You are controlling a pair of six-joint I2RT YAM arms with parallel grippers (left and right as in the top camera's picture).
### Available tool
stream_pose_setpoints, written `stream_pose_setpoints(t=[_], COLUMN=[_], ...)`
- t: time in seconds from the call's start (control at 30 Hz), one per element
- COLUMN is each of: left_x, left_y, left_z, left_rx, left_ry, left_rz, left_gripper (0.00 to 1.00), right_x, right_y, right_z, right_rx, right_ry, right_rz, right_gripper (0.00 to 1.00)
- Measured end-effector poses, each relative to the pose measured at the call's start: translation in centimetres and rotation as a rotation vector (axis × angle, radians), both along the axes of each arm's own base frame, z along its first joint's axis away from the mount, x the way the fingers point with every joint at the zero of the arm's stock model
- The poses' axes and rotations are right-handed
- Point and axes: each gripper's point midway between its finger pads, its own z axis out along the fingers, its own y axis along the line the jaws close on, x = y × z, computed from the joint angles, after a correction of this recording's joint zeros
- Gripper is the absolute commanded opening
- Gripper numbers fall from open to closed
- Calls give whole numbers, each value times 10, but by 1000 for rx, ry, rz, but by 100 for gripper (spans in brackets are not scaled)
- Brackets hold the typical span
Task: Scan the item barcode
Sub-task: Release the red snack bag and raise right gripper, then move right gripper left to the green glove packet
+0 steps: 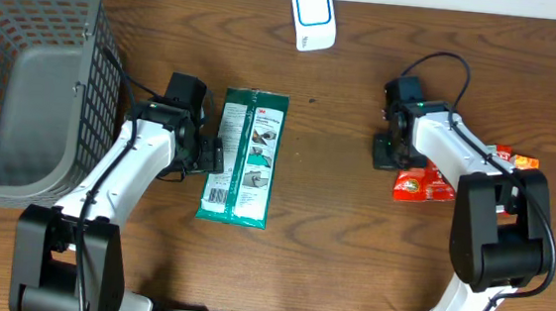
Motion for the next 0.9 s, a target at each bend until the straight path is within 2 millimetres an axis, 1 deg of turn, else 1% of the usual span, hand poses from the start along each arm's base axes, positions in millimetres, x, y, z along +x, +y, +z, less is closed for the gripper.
stream_pose_setpoints(t=[0.03,0.1,0.17,0.27,0.3,0.43,0.5,0.57,0.73,0.8,0.83,0.9], left_x=[0,0,0,0,0,0,0,0,0,0,0,0], left_y=[0,0,0,0,0,0,0,0,0,0,0,0], left_z=[0,0,0,0,0,0,0,0,0,0,0,0], left_rx=[0,0,0,0,0,0,0,0,0,0,0,0], left_ry=[0,0,0,0,0,0,0,0,0,0,0,0], left_rz=[0,0,0,0,0,0,0,0,0,0,0,0], left_gripper=[86,86,87,86,86,87,86,86,86,86,86,86], right_x=[0,1,1,2,3,7,11,14,21,20,18,16], right_y=[-10,-22,-32,-37,-36,-24,-15,-7,26,42,50,60], right_z=[1,1,2,1,0,-1,-1,-1,3,5,6,7], right_rx=[-27,-52,-58,-25,-11,63,116,164,319,375,401,427], right_ry=[1,-1,-2,-3,-4,-17,-28,-36,-55,-49,-43,-36], right_rz=[-16,-40,-66,-98,-102,-98,-94,-87,-51,-27,-16,4], right_gripper=[1,2,7,15,15,17,23,25,34,40,45,48])
